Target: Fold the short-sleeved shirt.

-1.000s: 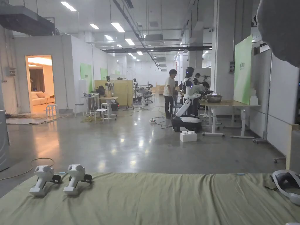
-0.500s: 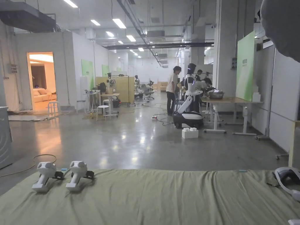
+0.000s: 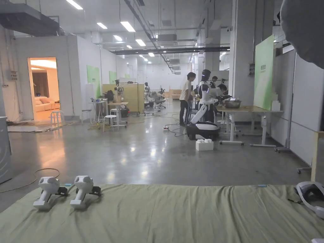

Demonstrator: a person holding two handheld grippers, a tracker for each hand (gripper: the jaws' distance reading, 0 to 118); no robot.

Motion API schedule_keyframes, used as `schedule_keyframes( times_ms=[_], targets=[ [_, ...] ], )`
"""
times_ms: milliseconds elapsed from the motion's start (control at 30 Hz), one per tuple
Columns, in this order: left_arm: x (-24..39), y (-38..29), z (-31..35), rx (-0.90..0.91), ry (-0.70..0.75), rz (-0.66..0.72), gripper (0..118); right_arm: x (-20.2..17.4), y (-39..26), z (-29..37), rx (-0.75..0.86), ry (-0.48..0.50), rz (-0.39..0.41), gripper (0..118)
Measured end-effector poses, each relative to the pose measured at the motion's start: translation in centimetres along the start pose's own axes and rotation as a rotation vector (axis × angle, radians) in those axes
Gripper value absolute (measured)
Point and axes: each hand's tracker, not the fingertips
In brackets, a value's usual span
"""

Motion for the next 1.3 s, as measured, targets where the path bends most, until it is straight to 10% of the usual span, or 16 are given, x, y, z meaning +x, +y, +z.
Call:
schedule_keyframes(
  times_ms=[933,1300],
  targets=[
    [1.5,0.5,-0.2,0.115,0.136,-0.089,118,0.3,0.0,-0.7,-0.040,0.025,-0.056,118],
    [0.4,-2.2,-1.8,0.071,-0.032,0.060,118,0.0,-0.5,-1.9,-0.059,0.049,-0.091,118]
  ],
)
